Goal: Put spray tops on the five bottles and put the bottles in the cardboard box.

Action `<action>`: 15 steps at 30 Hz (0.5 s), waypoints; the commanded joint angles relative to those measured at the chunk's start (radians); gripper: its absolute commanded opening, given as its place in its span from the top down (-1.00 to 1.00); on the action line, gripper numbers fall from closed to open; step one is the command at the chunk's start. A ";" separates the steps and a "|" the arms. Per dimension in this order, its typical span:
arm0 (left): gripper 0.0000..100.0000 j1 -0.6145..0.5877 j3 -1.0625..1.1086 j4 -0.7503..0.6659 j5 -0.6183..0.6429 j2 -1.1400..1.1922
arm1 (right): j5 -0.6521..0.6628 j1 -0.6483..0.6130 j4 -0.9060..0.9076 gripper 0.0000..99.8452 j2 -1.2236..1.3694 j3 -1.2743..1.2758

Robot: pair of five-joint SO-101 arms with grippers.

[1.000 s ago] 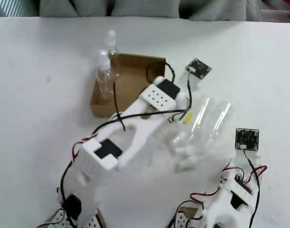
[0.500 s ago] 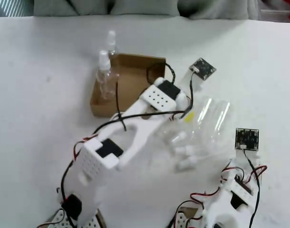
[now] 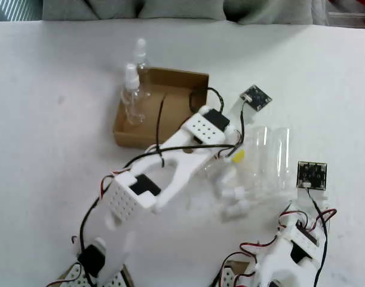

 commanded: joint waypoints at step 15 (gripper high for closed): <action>0.95 0.038 -0.008 0.114 -0.006 -0.208 | 0.008 0.004 0.002 0.97 -0.010 0.003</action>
